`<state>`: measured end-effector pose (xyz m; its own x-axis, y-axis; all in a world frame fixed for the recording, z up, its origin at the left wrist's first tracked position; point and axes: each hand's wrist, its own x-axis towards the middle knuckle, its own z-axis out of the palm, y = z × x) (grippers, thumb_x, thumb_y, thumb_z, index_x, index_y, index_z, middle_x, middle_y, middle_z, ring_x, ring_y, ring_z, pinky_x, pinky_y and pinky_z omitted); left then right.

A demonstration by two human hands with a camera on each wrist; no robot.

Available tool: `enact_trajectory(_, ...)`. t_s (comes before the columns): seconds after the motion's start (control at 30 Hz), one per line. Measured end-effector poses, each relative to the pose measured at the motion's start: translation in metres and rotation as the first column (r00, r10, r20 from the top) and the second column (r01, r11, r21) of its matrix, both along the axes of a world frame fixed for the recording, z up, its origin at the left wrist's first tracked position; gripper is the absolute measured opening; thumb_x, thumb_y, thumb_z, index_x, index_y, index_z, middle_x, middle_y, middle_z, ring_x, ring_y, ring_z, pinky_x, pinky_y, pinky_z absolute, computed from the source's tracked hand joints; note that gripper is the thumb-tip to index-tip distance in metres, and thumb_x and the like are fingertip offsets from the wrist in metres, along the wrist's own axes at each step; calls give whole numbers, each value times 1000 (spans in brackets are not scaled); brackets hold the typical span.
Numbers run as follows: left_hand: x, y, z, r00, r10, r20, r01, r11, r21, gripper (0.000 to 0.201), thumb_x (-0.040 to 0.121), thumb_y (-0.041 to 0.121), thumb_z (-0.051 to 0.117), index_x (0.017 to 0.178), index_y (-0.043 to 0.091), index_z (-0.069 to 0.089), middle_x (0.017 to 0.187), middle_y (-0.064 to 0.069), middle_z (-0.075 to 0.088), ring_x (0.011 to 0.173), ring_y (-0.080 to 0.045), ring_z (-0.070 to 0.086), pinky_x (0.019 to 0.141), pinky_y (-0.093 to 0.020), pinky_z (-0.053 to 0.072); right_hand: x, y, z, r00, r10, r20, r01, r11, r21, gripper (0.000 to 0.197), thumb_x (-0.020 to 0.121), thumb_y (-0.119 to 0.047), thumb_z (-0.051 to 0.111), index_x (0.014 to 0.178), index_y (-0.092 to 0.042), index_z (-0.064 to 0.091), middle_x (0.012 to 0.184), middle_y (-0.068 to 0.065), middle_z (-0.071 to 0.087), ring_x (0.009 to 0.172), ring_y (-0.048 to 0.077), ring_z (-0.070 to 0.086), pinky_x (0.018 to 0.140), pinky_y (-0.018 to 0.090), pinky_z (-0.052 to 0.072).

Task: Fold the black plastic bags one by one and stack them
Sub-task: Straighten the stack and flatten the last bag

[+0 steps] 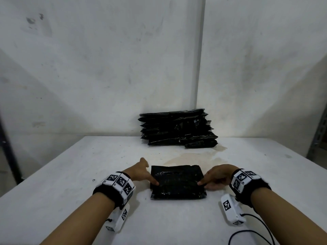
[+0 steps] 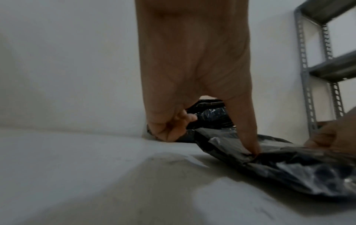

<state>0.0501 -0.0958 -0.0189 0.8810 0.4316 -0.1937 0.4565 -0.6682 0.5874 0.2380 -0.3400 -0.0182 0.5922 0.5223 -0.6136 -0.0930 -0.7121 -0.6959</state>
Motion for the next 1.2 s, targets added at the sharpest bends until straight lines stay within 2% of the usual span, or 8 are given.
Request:
enact_trajectory(0.17, 9, -37, 7, 900, -330, 285, 273, 936, 223, 32, 76, 28, 72, 106, 20, 65, 100, 0, 44, 98, -13, 45, 84, -17, 38, 5, 2, -10, 999, -37, -18, 37, 999, 23, 18, 69, -4, 85, 72, -3, 67, 69, 12, 70, 59, 14, 68, 57, 23, 56)
enact_trajectory(0.33, 21, -55, -2, 884, -439, 159, 396, 885, 243, 32, 85, 16, 70, 117, 20, 70, 110, -6, 61, 104, -15, 55, 90, -15, 40, 4, 1, -7, 1000, -11, -13, 11, 1000, 8, 36, 54, -10, 91, 79, -2, 67, 69, 11, 70, 59, 13, 67, 57, 22, 54)
enact_trajectory(0.53, 23, -57, 0, 882, -453, 130, 410, 873, 263, 34, 88, 7, 65, 121, 14, 67, 120, -7, 61, 113, -17, 53, 86, -9, 35, 13, 7, 3, 982, -55, 180, 55, 998, 8, 66, 80, -66, 59, 105, -5, 65, 86, 4, 71, 69, 15, 63, 77, 28, 55)
enact_trajectory(0.7, 22, -56, 1, 889, -438, 131, 400, 884, 240, 35, 87, 8, 66, 121, 17, 67, 121, -5, 60, 110, -14, 52, 87, -9, 35, 13, 22, -7, 966, -241, 96, 215, 950, 225, 30, 84, -28, 74, 78, -4, 57, 62, 6, 52, 52, 15, 47, 48, 22, 44)
enact_trajectory(0.87, 21, -54, 0, 901, -411, 140, 385, 905, 181, 34, 86, 13, 68, 119, 23, 68, 113, 0, 60, 93, -4, 49, 88, -16, 41, 19, 20, -17, 933, -342, 111, 299, 910, 288, 33, 77, -12, 81, 66, -6, 50, 55, 8, 47, 49, 18, 46, 48, 27, 45)
enact_trajectory(1.0, 25, -54, -1, 909, -398, 127, 375, 912, 168, 36, 86, 11, 69, 120, 23, 66, 112, -2, 58, 92, -6, 48, 87, -18, 42, 16, 22, -8, 749, -255, 612, 140, 963, 231, 47, 70, -36, 85, 68, -9, 46, 64, 2, 51, 61, 15, 50, 57, 24, 39)
enact_trajectory(1.1, 30, -50, -9, 929, -345, 137, 324, 934, 153, 34, 82, 14, 73, 114, 19, 62, 106, -1, 54, 86, -7, 48, 72, -14, 41, 1, 24, 5, 802, -42, 596, -129, 962, 241, 45, 62, -35, 90, 86, -13, 59, 78, -2, 58, 72, 11, 54, 57, 17, 40)
enact_trajectory(1.2, 34, -46, -14, 961, -238, 143, 215, 964, 155, 40, 76, 24, 79, 102, 20, 50, 104, 2, 47, 95, -14, 47, 74, -18, 40, -17, 30, 7, 802, 306, 514, -363, 932, 11, 28, 66, -34, 88, 83, -24, 69, 77, -7, 65, 75, 6, 58, 64, 17, 44)
